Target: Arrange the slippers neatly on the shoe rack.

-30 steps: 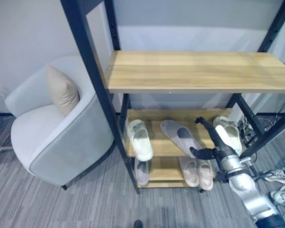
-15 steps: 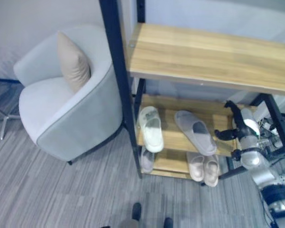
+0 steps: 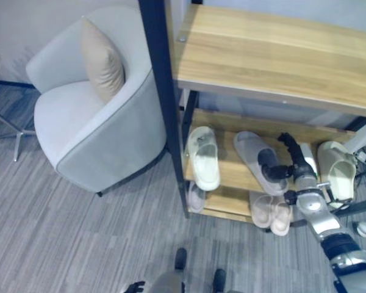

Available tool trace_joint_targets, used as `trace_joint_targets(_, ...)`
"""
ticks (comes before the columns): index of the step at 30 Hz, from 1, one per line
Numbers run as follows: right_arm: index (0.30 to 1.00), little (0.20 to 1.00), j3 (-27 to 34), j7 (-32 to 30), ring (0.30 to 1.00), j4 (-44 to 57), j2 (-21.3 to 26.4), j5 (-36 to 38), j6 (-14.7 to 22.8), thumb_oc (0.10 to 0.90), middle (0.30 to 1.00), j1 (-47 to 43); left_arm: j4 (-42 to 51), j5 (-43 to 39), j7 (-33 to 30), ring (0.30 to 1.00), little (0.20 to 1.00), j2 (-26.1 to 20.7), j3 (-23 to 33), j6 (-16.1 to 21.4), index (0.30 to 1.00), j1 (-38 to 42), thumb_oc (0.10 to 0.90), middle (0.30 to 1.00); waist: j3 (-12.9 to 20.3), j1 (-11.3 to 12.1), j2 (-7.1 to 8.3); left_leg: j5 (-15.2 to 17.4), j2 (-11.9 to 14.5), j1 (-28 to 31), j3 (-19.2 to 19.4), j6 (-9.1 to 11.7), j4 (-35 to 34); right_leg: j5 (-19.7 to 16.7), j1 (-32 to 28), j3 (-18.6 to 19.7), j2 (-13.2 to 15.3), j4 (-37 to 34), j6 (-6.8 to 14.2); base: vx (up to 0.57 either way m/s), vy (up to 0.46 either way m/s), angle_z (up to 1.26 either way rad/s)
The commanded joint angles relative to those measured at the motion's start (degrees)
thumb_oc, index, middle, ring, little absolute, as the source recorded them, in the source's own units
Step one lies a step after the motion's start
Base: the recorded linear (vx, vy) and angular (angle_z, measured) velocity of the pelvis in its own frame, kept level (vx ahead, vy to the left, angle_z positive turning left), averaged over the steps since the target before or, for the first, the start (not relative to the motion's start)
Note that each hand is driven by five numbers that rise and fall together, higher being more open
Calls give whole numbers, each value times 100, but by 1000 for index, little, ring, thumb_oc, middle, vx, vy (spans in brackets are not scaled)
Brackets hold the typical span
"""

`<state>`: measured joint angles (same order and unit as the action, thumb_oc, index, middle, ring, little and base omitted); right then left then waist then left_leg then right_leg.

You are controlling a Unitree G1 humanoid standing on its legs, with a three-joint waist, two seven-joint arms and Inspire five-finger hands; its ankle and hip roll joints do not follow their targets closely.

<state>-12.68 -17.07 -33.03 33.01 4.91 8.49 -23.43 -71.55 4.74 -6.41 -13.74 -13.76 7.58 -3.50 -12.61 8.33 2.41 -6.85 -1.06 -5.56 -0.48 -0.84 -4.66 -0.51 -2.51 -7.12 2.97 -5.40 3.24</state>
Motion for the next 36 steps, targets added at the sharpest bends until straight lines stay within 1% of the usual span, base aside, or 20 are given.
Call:
trace_joint_targets(1,307,307,217,-133,307,-63,313,470,620,405,307,-879,-395,-83,-30,900,900,192,-387,95,900,185,800,900,256,142,-35,790,46,556,-291,136,-18,389,-82,4,36,40,322,0,0,0)
trace_joint_targets(2,300,300,207,-97,300,-166,279,609,627,400,300,-900,-402,-88,-36,900,900,196,-394,94,900,181,800,900,262,145,-29,791,49,563,-292,138,-20,384,-86,1,38,40,320,0,0,0)
trace_joint_targets(3,300,300,205,-35,300,-328,158,955,639,400,300,-925,-419,-121,-45,900,900,208,-401,83,900,182,800,900,269,143,-24,790,52,571,-285,143,-22,386,-92,-8,39,40,319,0,0,0)
trace_joint_targets(7,300,300,221,103,300,-367,34,1270,608,400,300,-814,-414,-175,-63,900,900,203,-369,58,900,193,800,900,292,110,-21,803,50,596,-275,146,-28,396,-118,-28,46,40,315,0,0,0)
trace_joint_targets(9,300,300,434,248,300,-210,-139,1747,673,400,300,-385,-417,-182,-70,900,900,226,-318,20,900,220,800,900,331,47,-24,844,39,665,-272,136,-34,411,-179,-35,54,40,316,11,11,2)
trace_joint_targets(12,300,300,564,306,300,-55,-245,1947,717,400,300,-63,-443,-167,-68,900,900,235,-275,5,900,217,800,900,361,4,-26,867,39,702,-258,135,-34,417,-209,-45,60,40,320,10,4,1)
trace_joint_targets(15,300,300,727,541,300,728,-346,2014,768,400,300,690,-447,-86,-74,900,900,251,-128,-24,900,203,800,900,409,-104,-38,914,32,780,-223,133,-34,417,-259,-31,79,40,333,0,0,0)
trace_joint_targets(17,300,300,839,803,300,1497,-364,2061,805,400,300,1237,-434,-40,-66,900,900,243,-37,-34,900,193,800,900,421,-179,-52,934,25,824,-193,133,-31,424,-291,-1,90,58,336,-1,-6,-2)
trace_joint_targets(18,300,300,903,1058,300,1988,-390,2052,830,400,300,1668,-434,22,-15,900,900,248,39,-29,900,181,800,900,448,-261,-61,962,27,865,-159,131,-13,434,-313,17,101,88,337,7,-12,-5)
trace_joint_targets(19,300,300,910,1059,300,2002,-391,2050,823,400,300,1683,-433,22,-15,900,900,247,35,-29,900,176,800,900,451,-257,-61,963,27,867,-159,130,-13,435,-315,17,101,87,337,3,-13,-4)
trace_joint_targets(20,300,300,1024,1347,300,2510,-444,2212,881,400,300,2153,-444,87,28,900,900,247,96,-21,900,156,800,900,495,-349,-82,976,28,904,-100,133,-1,434,-315,42,111,106,346,-4,-13,-6)
trace_joint_targets(22,300,300,1093,1531,300,2750,-501,2264,889,400,300,2485,-460,96,76,900,900,255,162,-13,900,164,800,900,524,-428,-104,983,26,935,-53,133,-5,432,-315,67,116,113,351,-5,-19,-8)
trace_joint_targets(23,300,300,1097,1532,300,2757,-501,2264,885,400,300,2494,-460,96,76,900,900,255,159,-13,900,162,800,900,527,-425,-104,983,26,935,-52,133,-5,432,-315,68,116,113,351,-7,-22,-9)
trace_joint_targets(25,300,300,1213,1663,300,2889,-643,2369,884,400,300,2852,-478,106,108,900,900,263,216,-13,900,166,800,900,563,-533,-141,974,38,951,1,139,-4,435,-284,89,125,151,358,-19,-44,-15)
trace_joint_targets(27,300,300,1297,1834,300,2827,-914,2761,849,400,300,3235,-495,114,114,900,900,261,259,2,900,195,800,900,615,-660,-186,953,44,970,77,144,-25,434,-250,131,137,198,356,-20,-63,-15)
trace_joint_targets(29,300,300,1279,1967,300,2679,-1045,3068,792,400,300,3389,-482,114,126,900,900,276,252,8,900,197,800,900,641,-724,-222,948,45,985,113,150,-30,440,-230,168,136,245,350,-4,-42,-14)
trace_joint_targets(32,300,300,1279,2081,300,2626,-1113,3267,743,400,300,3610,-456,88,152,900,900,298,237,21,900,201,800,900,659,-787,-258,948,46,996,138,157,-34,451,-204,186,131,297,342,-4,-66,-15)
trace_joint_targets(33,300,300,1253,2226,300,2537,-1215,3546,703,400,300,3780,-427,63,167,900,900,301,193,33,900,225,800,900,665,-858,-296,949,65,1019,165,167,-34,491,-173,203,116,400,327,-4,-59,-5)
trace_joint_targets(34,300,300,1254,2227,300,2536,-1214,3548,704,400,300,3781,-427,63,167,900,900,301,192,33,900,224,800,900,666,-858,-297,949,66,1019,166,167,-34,494,-171,203,116,404,326,-15,-118,-5)
trace_joint_targets(36,300,300,1136,2373,300,2441,-1239,3733,645,400,300,3930,-374,73,174,900,900,282,119,58,900,230,800,900,625,-958,-366,939,110,1049,191,180,-27,610,-40,292,75,740,272,-23,-109,-8)
